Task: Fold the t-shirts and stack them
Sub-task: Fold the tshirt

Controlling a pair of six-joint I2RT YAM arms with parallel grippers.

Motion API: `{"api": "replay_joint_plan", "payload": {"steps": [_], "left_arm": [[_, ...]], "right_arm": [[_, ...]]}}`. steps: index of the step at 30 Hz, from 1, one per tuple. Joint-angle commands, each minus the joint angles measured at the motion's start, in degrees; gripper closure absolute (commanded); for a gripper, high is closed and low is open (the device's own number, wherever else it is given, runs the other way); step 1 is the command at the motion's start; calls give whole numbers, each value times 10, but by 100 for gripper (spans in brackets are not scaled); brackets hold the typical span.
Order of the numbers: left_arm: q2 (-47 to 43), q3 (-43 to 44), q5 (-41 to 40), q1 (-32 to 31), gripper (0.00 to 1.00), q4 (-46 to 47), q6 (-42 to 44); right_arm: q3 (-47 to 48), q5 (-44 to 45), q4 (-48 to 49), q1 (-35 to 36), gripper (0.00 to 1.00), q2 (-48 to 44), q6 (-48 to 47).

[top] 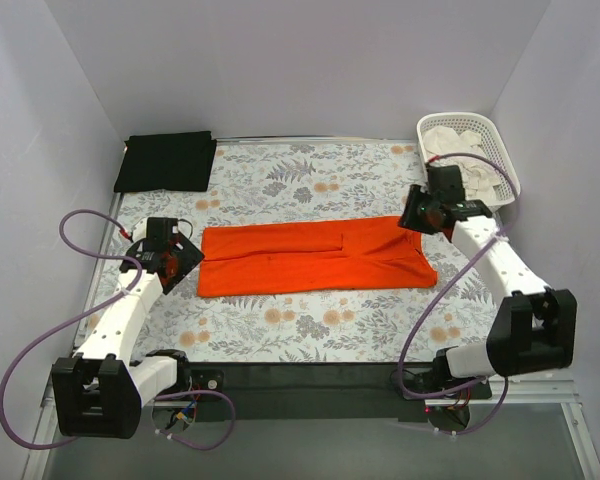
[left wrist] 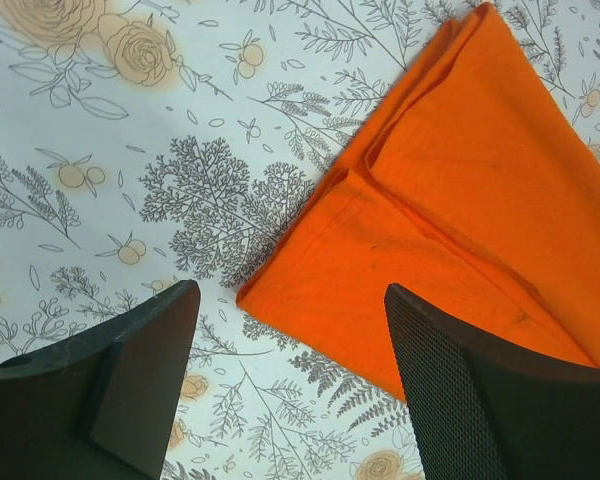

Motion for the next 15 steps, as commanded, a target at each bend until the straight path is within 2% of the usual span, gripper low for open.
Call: {"api": "replay_joint_plan", "payload": {"steps": [1, 8, 15], "left_arm": [[-12, -12, -1, 1, 30, 45, 52], [-28, -50, 7, 1, 30, 93, 69], [-34, -85, 27, 1, 30, 129, 68]], "right_arm": [[84, 23, 2, 93, 63, 96, -3], [186, 43, 6, 188, 65, 238, 5], [250, 57, 3, 214, 68, 327, 7]]}}
